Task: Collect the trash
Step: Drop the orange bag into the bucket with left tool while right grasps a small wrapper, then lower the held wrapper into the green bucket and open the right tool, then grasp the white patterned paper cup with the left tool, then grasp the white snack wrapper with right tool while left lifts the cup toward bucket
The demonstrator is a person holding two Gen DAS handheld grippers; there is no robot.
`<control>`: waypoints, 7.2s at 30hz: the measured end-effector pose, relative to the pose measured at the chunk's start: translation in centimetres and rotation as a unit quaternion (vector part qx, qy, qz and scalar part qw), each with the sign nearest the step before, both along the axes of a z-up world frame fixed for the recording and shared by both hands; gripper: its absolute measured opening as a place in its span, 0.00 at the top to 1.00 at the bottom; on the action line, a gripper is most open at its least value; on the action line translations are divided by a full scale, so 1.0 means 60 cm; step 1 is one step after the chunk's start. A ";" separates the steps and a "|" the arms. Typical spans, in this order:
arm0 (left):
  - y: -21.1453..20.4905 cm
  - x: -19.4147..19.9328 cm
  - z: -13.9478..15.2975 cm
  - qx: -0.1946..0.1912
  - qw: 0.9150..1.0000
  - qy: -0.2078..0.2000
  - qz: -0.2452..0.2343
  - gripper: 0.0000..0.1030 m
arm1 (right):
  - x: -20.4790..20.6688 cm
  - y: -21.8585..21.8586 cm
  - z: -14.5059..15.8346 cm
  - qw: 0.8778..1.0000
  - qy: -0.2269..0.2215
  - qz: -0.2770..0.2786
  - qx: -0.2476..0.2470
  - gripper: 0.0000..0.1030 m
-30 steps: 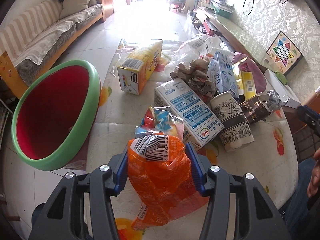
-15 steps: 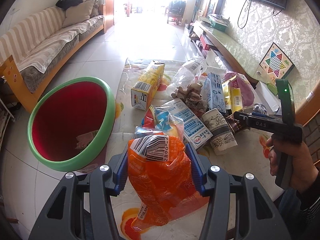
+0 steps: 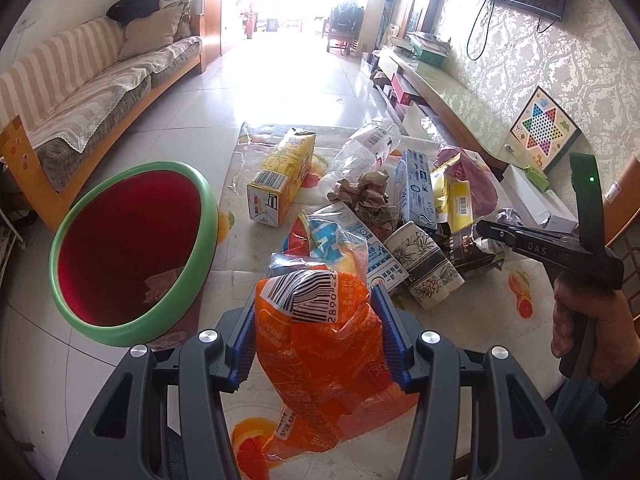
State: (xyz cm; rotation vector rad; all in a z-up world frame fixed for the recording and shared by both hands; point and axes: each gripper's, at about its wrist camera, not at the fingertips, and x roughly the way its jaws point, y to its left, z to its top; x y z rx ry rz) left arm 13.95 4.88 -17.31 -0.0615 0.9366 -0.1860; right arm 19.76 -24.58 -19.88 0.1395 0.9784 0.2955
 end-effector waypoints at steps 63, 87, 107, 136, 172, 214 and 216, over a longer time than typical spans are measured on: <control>0.345 0.061 0.089 0.035 0.980 -0.096 0.172 0.08 | -0.001 0.395 0.210 0.981 -0.116 0.154 0.036 0.93; 0.464 -0.046 0.085 0.016 0.966 -0.098 0.239 0.08 | 0.063 0.641 0.133 0.969 -0.091 0.231 -0.017 0.63; 0.387 -0.025 0.097 0.013 0.974 -0.103 0.200 0.08 | 0.013 0.545 0.201 0.971 -0.153 0.178 -0.042 0.05; -0.044 0.092 -0.013 0.013 1.000 -0.013 0.013 0.08 | -0.086 0.044 0.154 0.987 -0.129 -0.029 -0.093 0.05; -0.249 0.138 -0.119 0.001 0.993 0.109 -0.034 0.62 | -0.116 -0.120 0.087 0.988 -0.097 -0.105 -0.065 0.05; -0.060 0.031 0.054 -0.041 0.999 -0.015 -0.014 0.69 | -0.004 0.035 -0.084 0.985 0.034 0.115 -0.124 0.77; -0.059 0.030 0.053 -0.046 0.999 -0.018 -0.016 0.69 | -0.010 0.033 -0.074 0.987 0.029 0.106 -0.114 0.78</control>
